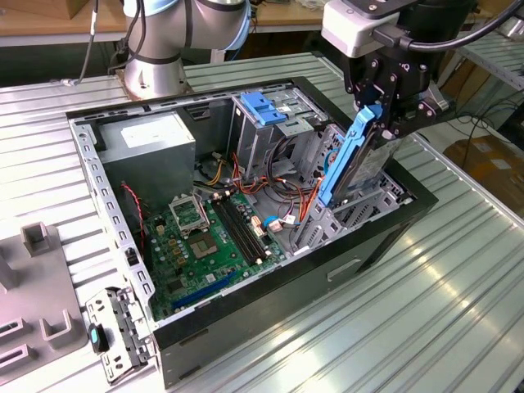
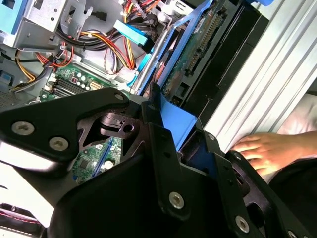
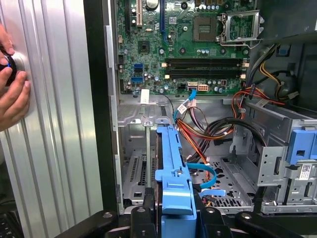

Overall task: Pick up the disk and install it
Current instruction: 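Insert the disk into the insertion slot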

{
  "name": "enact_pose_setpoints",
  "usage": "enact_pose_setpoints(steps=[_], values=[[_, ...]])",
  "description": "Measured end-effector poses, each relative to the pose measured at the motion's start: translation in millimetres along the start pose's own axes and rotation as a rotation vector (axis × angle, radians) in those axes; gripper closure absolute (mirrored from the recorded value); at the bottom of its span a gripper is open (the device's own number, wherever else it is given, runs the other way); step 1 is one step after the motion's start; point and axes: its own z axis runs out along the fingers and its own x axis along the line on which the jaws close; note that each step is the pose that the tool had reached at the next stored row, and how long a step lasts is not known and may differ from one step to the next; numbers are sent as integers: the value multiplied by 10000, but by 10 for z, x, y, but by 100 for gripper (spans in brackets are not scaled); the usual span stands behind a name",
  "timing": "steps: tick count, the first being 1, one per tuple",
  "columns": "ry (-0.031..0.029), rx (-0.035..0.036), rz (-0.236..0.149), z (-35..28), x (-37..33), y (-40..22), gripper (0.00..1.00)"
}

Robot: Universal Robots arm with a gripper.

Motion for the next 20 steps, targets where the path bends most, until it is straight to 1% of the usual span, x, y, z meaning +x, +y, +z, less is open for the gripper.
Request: enact_pose_setpoints(steps=[2, 6, 13, 15, 19, 20], values=[[-15, 1, 4, 3, 0, 0, 64], [-17, 0, 4, 12, 0, 3, 64], [-6, -3, 4, 53, 17, 16, 64], [-14, -1, 7, 67, 28, 20, 64], [-16, 0, 6, 66, 31, 19, 64], [-23, 2, 8, 56, 31, 16, 64]])
